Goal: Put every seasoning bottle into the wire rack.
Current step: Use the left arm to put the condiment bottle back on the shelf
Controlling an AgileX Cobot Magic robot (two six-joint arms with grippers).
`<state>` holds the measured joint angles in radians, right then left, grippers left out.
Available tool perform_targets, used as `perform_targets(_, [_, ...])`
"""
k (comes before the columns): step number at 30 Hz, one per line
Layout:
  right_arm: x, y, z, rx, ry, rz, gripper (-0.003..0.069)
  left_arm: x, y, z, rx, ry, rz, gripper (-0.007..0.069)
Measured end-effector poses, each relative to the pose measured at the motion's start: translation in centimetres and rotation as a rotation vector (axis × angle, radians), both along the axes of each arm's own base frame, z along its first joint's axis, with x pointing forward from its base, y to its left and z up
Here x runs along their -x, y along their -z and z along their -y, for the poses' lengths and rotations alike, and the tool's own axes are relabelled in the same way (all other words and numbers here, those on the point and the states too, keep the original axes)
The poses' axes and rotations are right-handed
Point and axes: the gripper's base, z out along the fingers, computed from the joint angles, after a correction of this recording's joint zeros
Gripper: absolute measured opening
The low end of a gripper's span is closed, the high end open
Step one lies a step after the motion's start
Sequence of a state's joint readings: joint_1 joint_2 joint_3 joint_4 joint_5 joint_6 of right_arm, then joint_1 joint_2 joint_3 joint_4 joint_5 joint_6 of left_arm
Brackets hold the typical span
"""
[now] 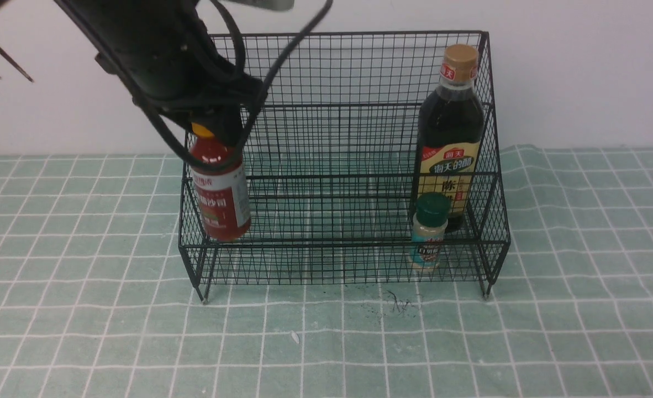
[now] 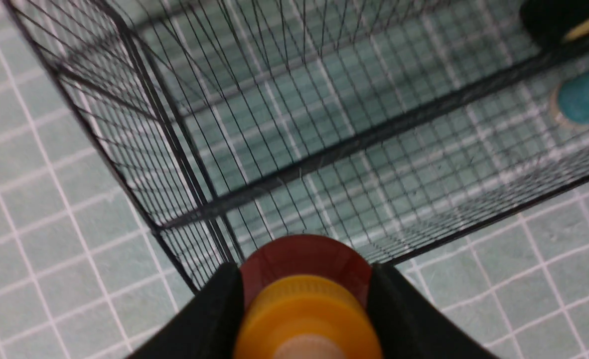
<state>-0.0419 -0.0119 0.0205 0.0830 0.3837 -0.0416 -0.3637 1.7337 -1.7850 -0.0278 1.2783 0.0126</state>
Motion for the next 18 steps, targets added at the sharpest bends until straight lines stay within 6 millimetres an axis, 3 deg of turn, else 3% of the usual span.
perform_targets(10, [0.0, 0.0, 0.0, 0.000, 0.000, 0.000, -0.0015, -1.8, 1.9, 0.6, 0.004, -0.027, 0.023, 0.0287])
perform_targets(18, [0.0, 0.0, 0.0, 0.000, 0.000, 0.000, -0.0015, -2.5, 2.2, 0.8, 0.015, -0.035, 0.055, 0.0287])
